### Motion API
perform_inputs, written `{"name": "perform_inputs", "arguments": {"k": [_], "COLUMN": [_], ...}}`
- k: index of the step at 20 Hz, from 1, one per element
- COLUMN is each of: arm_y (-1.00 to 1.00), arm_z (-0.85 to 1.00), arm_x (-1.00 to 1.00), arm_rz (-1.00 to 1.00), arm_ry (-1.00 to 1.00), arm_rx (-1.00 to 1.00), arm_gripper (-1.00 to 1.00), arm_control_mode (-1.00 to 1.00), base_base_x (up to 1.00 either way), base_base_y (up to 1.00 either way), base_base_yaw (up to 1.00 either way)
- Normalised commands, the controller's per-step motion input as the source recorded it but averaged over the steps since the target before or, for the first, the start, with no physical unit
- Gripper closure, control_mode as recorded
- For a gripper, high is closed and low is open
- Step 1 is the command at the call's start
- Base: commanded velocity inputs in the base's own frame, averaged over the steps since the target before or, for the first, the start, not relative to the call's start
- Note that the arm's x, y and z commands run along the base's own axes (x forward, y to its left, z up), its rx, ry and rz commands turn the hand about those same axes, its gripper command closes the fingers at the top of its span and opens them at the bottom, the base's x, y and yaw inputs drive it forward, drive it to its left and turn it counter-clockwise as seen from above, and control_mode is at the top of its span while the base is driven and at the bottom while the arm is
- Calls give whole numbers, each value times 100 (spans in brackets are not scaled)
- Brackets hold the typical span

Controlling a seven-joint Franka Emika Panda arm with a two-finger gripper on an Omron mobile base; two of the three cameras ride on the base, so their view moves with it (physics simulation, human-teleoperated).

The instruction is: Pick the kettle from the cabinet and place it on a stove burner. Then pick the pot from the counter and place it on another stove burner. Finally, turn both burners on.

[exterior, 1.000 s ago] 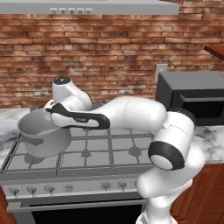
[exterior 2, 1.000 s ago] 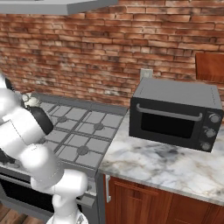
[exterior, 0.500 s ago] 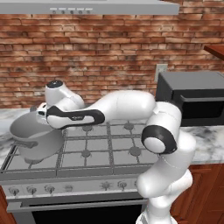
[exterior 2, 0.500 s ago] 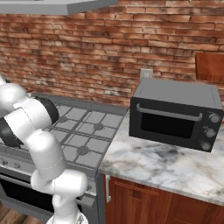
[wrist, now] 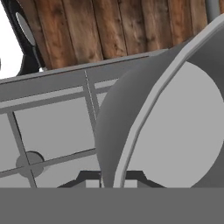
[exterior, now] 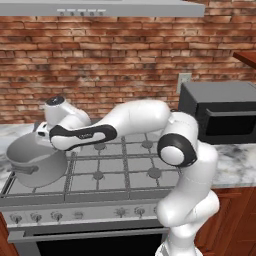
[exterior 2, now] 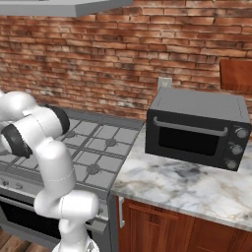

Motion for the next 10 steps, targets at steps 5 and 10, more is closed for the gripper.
{"name": "perform_inputs", "arguments": {"k": [5,10], "arm_y": [4,-8], "arm_z": [-6,-2], "arm_x": [1,0], "arm_rz": [0,-1], "arm_ry": [0,-1], "arm_rx": [0,0], "arm_gripper": [100,100], "arm_control_mode": [-100,-100], "base_base_x": [0,0], "base_base_y": [0,0], "base_base_yaw": [0,0]}}
